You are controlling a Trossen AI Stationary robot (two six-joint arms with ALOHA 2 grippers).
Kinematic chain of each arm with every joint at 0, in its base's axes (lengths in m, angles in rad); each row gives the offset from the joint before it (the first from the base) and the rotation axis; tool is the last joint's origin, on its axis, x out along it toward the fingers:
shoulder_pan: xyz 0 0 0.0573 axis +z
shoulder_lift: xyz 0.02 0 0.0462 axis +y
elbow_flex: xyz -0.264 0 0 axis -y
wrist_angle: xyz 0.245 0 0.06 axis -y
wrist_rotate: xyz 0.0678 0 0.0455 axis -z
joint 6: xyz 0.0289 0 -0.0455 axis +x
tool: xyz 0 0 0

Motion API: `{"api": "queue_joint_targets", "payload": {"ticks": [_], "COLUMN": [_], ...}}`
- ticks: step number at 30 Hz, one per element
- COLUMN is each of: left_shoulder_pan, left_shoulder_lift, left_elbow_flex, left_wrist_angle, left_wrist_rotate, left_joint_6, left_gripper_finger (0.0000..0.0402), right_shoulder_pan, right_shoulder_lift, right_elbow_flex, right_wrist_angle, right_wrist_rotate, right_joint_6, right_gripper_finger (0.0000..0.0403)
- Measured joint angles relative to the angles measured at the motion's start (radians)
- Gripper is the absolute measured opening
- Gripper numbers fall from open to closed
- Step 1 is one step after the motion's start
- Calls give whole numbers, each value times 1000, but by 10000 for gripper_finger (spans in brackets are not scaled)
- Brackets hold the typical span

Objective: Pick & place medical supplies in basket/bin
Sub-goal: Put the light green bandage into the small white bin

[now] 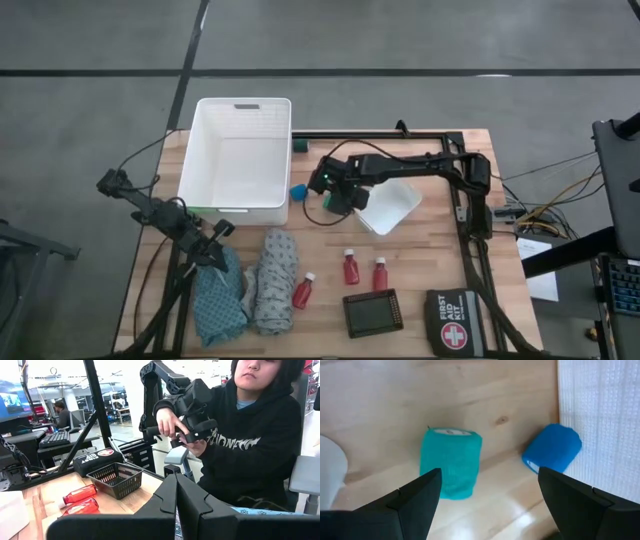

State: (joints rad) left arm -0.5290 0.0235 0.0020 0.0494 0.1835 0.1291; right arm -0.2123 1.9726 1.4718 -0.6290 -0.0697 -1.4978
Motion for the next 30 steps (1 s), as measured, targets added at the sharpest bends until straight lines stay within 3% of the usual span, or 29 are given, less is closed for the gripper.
{"api": "queue_joint_targets", "payload": {"ticks": [30], "left_shoulder_pan": [0], "left_shoulder_lift": [0], "left_elbow_flex": [0], "left_wrist_angle": [0], "left_wrist_rotate": [0], "left_joint_6": [0], "left_gripper_finger": [6], "right_shoulder_pan": [-75], "right_shoulder_lift": [39], "right_elbow_flex": [3], "right_wrist_angle": [97], "right_wrist_rotate": [21], "right_joint_6": [-69], "right_gripper_finger": [327]}}
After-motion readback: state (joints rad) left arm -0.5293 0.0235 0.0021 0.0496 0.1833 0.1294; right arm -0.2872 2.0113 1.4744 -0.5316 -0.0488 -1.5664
